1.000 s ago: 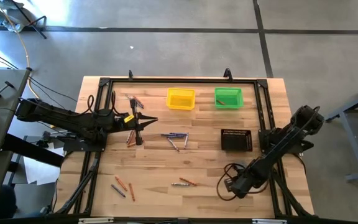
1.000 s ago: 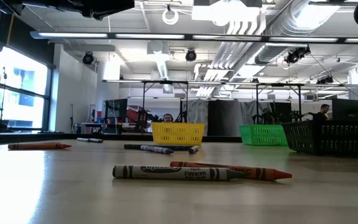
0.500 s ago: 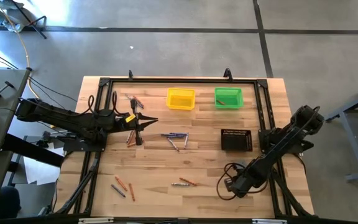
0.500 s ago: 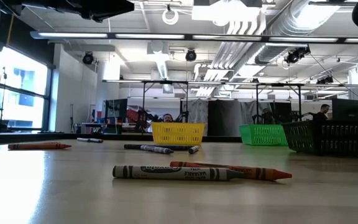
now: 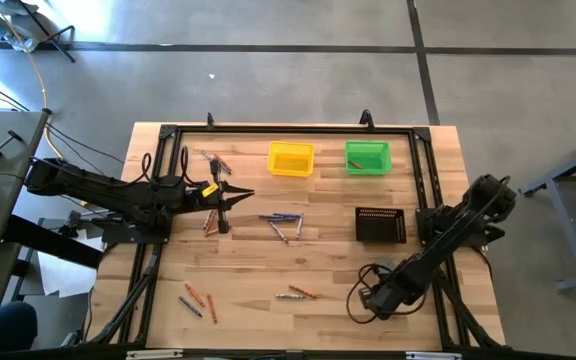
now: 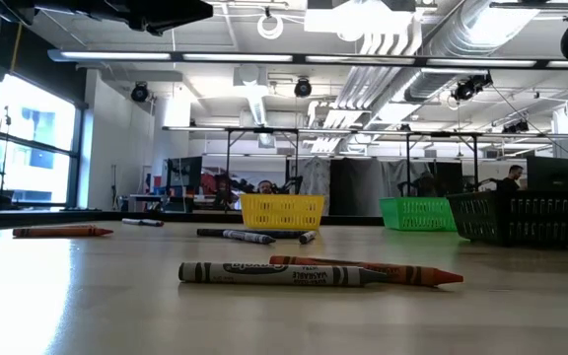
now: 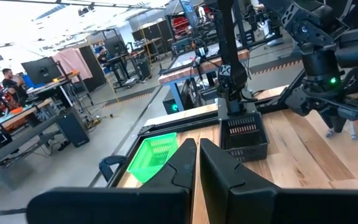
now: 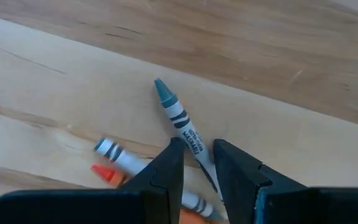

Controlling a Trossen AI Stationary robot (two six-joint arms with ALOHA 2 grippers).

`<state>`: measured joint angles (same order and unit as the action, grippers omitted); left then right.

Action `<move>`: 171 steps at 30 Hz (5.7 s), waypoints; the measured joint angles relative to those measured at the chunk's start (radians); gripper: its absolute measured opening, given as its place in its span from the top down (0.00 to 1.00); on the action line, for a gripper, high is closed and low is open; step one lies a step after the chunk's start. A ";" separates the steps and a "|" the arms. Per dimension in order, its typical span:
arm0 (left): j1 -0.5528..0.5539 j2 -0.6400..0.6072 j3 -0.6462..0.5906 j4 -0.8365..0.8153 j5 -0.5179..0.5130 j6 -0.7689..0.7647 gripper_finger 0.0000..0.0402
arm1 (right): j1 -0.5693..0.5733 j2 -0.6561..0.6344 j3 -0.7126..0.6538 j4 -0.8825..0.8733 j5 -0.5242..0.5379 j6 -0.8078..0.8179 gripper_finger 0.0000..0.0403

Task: Sort crayons
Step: Put the gray crayon into the black bin, then put the orange crayon into the green bin

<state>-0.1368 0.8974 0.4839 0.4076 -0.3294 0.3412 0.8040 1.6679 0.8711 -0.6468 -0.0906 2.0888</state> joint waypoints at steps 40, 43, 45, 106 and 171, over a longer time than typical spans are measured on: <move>0.000 0.000 0.000 0.001 0.000 -0.002 0.98 | -0.049 -0.054 0.390 -0.921 0.523 0.092 0.99; 0.000 0.000 0.000 -0.001 0.001 0.000 0.98 | -0.091 -0.072 0.321 -0.881 0.654 0.067 0.99; 0.000 0.000 0.000 -0.002 0.001 0.001 0.98 | -0.132 -0.069 0.271 -0.869 0.673 0.052 0.99; 0.001 0.000 0.000 -0.118 0.000 -0.079 0.98 | -0.096 0.158 0.526 -0.415 -0.132 -0.203 0.72; 0.000 0.000 0.000 -0.120 0.000 -0.122 0.98 | -0.054 0.339 0.426 -0.099 -0.252 -0.286 0.98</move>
<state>-0.1363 0.8978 0.4839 0.2875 -0.3292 0.2191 0.7504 2.0073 1.2975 -0.7462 -0.3426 1.8029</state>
